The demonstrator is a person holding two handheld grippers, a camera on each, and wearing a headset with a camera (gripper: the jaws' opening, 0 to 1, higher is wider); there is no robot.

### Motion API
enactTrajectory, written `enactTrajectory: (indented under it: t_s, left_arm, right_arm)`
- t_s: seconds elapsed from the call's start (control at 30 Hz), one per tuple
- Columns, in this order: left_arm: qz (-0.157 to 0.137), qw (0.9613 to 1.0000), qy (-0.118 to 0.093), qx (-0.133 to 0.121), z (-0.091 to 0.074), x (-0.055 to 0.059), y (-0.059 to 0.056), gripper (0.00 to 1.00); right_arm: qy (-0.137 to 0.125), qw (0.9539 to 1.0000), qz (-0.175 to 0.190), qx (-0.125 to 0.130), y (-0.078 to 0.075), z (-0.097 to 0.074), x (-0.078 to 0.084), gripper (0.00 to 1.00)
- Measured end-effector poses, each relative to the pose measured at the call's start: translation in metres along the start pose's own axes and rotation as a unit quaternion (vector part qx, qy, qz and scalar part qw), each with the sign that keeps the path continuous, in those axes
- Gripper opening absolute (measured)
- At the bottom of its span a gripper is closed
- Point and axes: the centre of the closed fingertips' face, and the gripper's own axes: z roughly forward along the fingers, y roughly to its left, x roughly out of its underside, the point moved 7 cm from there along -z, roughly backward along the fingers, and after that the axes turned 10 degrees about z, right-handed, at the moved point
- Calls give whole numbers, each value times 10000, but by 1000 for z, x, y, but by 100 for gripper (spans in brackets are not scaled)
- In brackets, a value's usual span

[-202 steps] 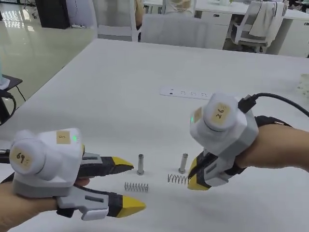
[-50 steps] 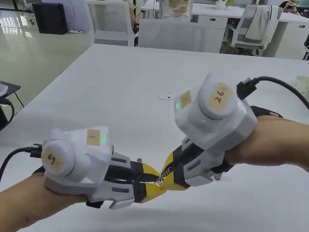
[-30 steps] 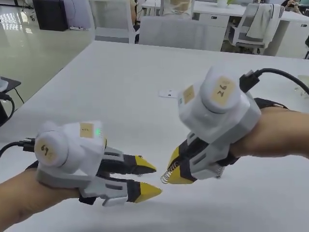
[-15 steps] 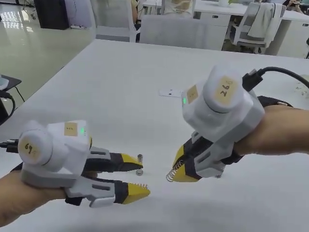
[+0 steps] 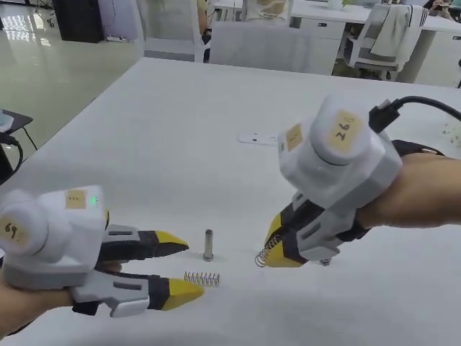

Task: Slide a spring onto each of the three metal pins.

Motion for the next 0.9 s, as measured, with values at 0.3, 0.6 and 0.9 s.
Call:
enactTrajectory:
  t_s: [0.3, 0.6, 0.9]
  left_arm:
    - [-160, 9998, 17, -153, -4, 8, -1, 38]
    - [-290, 9991, 32, -304, -7, 15, -1, 42]
    - [-347, 9987, 37, -381, -6, 20, -2, 44]
  right_arm:
    - [78, 9999, 37, 58, -6, -5, 4, 9]
    - [218, 9996, 79, 177, -19, -13, 10, 9]
    - [419, 9988, 25, 258, -31, -15, 13, 9]
